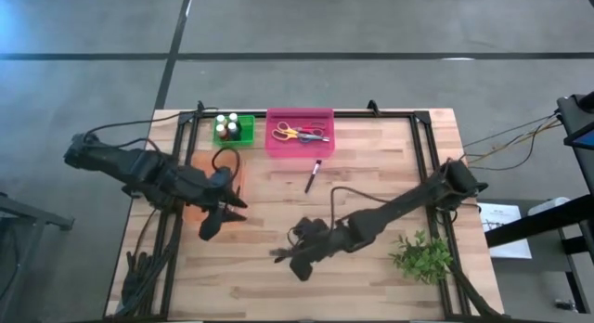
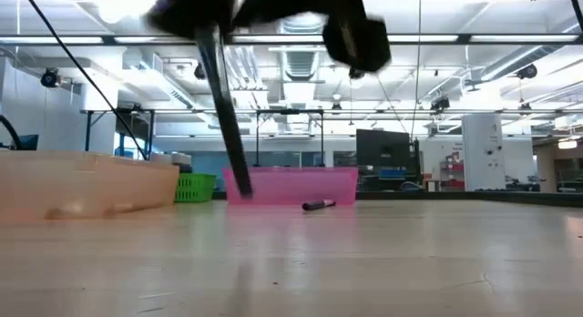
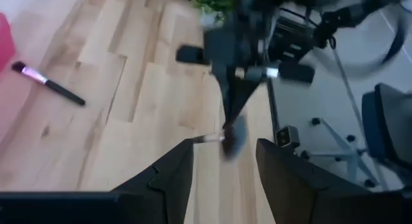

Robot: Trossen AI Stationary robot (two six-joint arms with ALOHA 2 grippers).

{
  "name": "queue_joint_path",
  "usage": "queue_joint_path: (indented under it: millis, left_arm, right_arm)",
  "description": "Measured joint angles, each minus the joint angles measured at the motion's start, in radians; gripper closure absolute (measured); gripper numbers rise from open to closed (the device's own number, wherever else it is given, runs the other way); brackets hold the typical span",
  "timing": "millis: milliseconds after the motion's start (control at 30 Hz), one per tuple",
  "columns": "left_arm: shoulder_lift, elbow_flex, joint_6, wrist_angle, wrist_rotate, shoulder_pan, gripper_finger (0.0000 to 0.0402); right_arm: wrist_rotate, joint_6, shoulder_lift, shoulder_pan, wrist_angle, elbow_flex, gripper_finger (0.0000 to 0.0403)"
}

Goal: Pick & Place Paint Supplies
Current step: Put the black paintbrush into the orange bin

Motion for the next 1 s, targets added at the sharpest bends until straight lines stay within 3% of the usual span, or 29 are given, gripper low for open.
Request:
queue_joint_path:
  millis: [167,433,800,1000]
  left_arm:
    - [0.000,0.000,0.009,-0.001,-0.113,-0.081,0.0224]
    - [0.028,0.000,0.046,-0.003,-0.400,-0.190,0.0224]
    - [0.129,0.000,0.083,0.070,-0.406,-0.190,0.0224]
    - [0.147,0.000,0.167,0.206,-0.403,-0.189,0.0224]
  right_arm:
    - [0.031,-0.038,-0.093,-0.036,0.005,0.001,0.0395]
    - [0.043,-0.097,-0.196,-0.066,0.055,0.001,0.0395]
    - [0.052,-0.153,-0.255,-0.077,0.206,0.002,0.0395]
    - [0.049,-0.172,-0.257,-0.077,0.216,0.022,0.0395]
